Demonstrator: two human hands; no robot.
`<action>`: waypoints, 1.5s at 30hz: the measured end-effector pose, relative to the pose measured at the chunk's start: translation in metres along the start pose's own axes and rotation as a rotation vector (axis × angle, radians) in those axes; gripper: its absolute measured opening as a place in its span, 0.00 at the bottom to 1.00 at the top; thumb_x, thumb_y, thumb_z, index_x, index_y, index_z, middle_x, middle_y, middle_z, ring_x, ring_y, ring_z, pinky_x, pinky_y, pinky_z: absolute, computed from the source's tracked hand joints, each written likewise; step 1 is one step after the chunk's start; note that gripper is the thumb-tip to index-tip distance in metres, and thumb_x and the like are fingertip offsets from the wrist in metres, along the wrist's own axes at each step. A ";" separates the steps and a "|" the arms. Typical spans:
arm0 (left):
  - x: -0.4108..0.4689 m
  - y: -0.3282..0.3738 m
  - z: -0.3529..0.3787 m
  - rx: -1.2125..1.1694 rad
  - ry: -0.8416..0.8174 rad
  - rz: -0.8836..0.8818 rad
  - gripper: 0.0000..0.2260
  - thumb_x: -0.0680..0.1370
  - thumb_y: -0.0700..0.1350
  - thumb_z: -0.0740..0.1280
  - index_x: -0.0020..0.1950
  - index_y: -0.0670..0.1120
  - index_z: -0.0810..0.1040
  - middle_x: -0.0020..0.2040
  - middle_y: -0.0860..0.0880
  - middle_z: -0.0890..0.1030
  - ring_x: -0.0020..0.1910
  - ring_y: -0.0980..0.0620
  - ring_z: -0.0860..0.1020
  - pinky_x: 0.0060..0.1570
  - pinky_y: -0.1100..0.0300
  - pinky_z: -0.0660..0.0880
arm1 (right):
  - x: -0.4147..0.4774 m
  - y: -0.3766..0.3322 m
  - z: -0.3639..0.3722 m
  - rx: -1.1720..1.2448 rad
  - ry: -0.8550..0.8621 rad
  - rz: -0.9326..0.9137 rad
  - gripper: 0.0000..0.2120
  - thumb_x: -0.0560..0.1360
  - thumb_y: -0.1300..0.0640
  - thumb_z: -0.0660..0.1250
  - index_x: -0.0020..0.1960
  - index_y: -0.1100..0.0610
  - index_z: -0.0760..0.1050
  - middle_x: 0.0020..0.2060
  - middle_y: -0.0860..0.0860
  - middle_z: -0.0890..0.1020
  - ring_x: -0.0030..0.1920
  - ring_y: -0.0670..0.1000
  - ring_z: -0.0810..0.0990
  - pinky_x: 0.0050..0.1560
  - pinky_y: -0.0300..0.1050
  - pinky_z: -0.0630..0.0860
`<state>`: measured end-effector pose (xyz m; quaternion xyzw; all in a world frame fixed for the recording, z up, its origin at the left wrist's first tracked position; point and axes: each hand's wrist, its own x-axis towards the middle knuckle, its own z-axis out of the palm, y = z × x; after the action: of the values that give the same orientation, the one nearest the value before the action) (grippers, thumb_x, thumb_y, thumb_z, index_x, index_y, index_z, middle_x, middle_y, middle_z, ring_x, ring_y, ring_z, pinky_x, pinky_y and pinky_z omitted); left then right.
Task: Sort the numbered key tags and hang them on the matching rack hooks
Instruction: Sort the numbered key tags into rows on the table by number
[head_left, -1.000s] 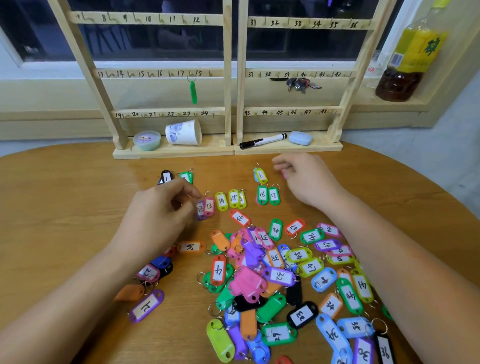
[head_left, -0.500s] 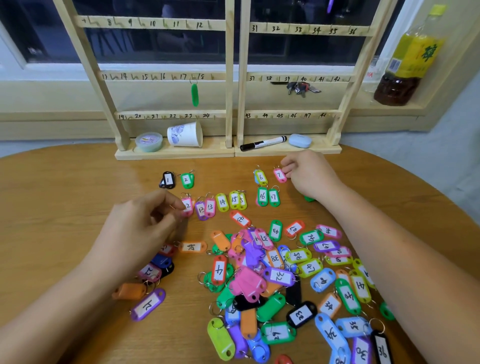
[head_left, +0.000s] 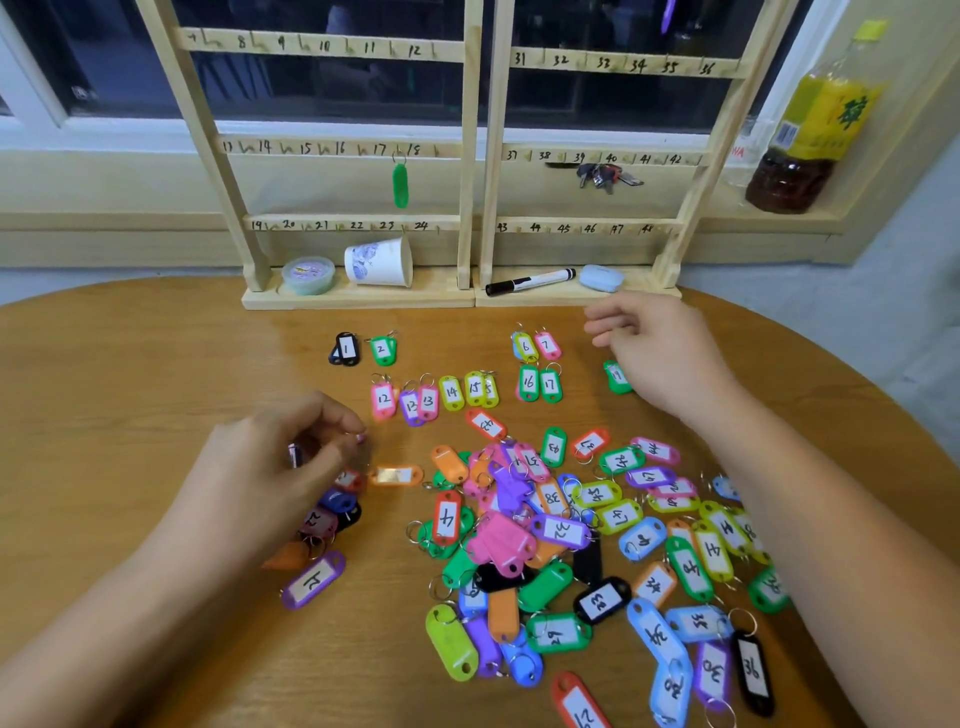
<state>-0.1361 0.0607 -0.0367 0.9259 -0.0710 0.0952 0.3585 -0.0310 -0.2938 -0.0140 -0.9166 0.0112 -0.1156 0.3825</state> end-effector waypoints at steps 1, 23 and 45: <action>-0.003 0.002 0.001 -0.006 -0.018 0.013 0.07 0.80 0.46 0.75 0.48 0.60 0.84 0.43 0.64 0.85 0.43 0.62 0.82 0.38 0.70 0.74 | -0.011 0.001 -0.008 0.019 0.015 -0.021 0.20 0.80 0.69 0.60 0.60 0.52 0.84 0.50 0.45 0.87 0.51 0.44 0.85 0.59 0.42 0.80; 0.000 0.011 0.058 0.323 -0.084 0.323 0.16 0.82 0.46 0.69 0.68 0.60 0.81 0.64 0.59 0.80 0.61 0.48 0.74 0.53 0.44 0.75 | -0.127 0.015 0.009 -0.129 -0.145 -0.271 0.10 0.81 0.57 0.71 0.59 0.45 0.83 0.51 0.38 0.80 0.57 0.46 0.77 0.62 0.55 0.73; -0.003 0.003 0.047 0.096 -0.061 0.176 0.06 0.81 0.52 0.73 0.58 0.59 0.86 0.44 0.61 0.83 0.46 0.62 0.79 0.46 0.70 0.72 | -0.097 0.018 0.008 -0.352 -0.346 -0.212 0.07 0.79 0.48 0.72 0.53 0.37 0.77 0.52 0.38 0.74 0.60 0.46 0.71 0.64 0.53 0.64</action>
<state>-0.1341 0.0268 -0.0690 0.9347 -0.1582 0.1014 0.3016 -0.1227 -0.2905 -0.0524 -0.9712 -0.1305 0.0069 0.1990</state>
